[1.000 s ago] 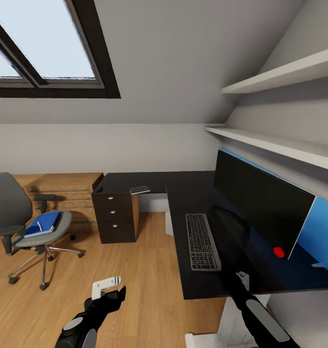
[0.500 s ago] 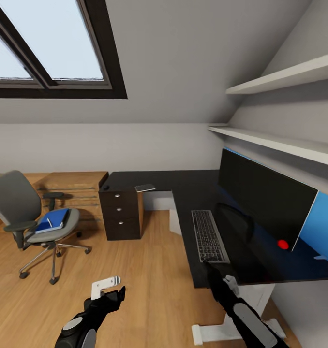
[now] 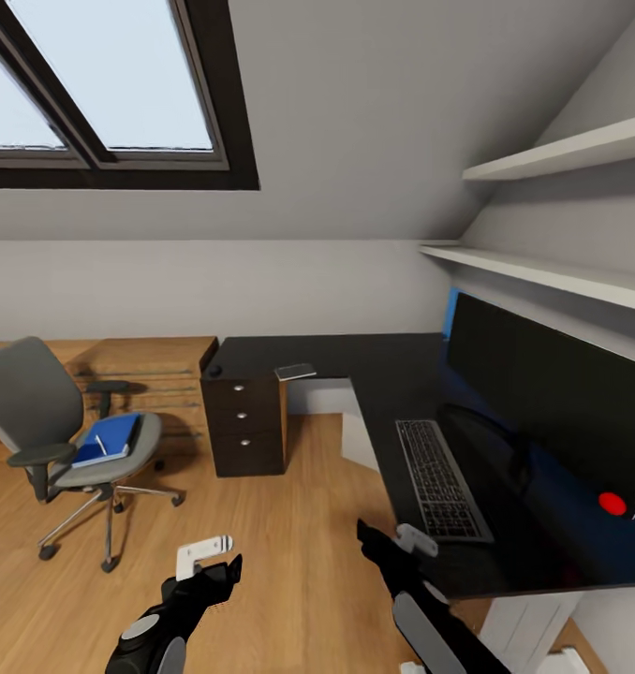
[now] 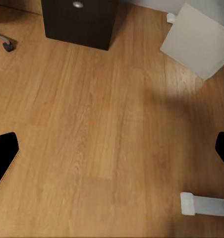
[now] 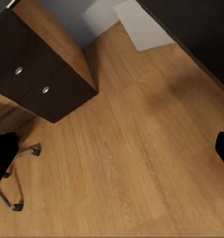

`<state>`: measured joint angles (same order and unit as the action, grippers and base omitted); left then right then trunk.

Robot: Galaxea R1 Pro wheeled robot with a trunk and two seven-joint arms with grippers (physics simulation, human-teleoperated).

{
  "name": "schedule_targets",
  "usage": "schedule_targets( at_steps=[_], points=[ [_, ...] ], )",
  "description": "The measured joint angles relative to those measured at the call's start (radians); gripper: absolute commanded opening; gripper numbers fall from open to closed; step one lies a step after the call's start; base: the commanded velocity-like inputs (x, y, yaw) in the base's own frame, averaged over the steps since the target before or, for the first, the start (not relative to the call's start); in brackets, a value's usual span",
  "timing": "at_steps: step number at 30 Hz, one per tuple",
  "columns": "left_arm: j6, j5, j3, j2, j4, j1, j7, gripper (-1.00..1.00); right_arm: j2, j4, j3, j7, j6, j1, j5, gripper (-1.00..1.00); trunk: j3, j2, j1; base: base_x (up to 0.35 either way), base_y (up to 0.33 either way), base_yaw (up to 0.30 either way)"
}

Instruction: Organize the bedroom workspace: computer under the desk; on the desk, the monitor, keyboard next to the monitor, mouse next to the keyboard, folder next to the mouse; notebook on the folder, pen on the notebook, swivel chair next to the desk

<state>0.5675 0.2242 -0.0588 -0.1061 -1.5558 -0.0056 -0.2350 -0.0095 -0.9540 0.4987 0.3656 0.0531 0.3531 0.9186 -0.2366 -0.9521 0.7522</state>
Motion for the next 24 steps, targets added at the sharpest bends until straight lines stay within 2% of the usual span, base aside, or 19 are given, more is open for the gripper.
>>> schedule_targets(
  at_steps=[1,2,7,11,15,24],
  points=[
    [0.000,0.000,0.000,0.000,0.000,0.000,0.000,1.00,0.008,-0.001,0.008,0.006,0.000,0.000,-0.028,1.00,0.000,0.000,0.000,0.267,0.234,0.000],
    [0.000,0.000,0.000,0.000,0.000,0.000,0.000,1.00,0.021,-0.002,0.024,0.015,0.000,0.000,-0.079,1.00,0.000,0.000,0.000,0.267,0.234,0.000],
    [-0.001,-0.001,0.000,0.000,0.000,0.000,0.000,1.00,0.046,-0.002,0.083,0.028,0.001,0.000,-0.195,1.00,0.000,0.000,0.000,0.261,0.244,0.000],
    [-0.001,-0.001,0.000,0.000,0.000,0.000,0.000,1.00,0.056,-0.001,0.097,0.038,0.003,0.000,-0.219,1.00,0.000,0.000,0.000,0.244,0.263,0.000],
    [-0.001,-0.001,0.000,0.000,0.000,0.000,0.000,1.00,0.063,0.001,0.098,0.062,0.005,0.000,-0.226,1.00,0.000,0.000,0.000,0.235,0.269,0.000],
    [-0.001,-0.001,0.000,0.000,0.000,0.000,0.000,1.00,0.060,-0.003,0.097,0.063,0.002,0.000,-0.234,1.00,0.000,0.000,0.000,0.233,0.271,0.000]
  ],
)
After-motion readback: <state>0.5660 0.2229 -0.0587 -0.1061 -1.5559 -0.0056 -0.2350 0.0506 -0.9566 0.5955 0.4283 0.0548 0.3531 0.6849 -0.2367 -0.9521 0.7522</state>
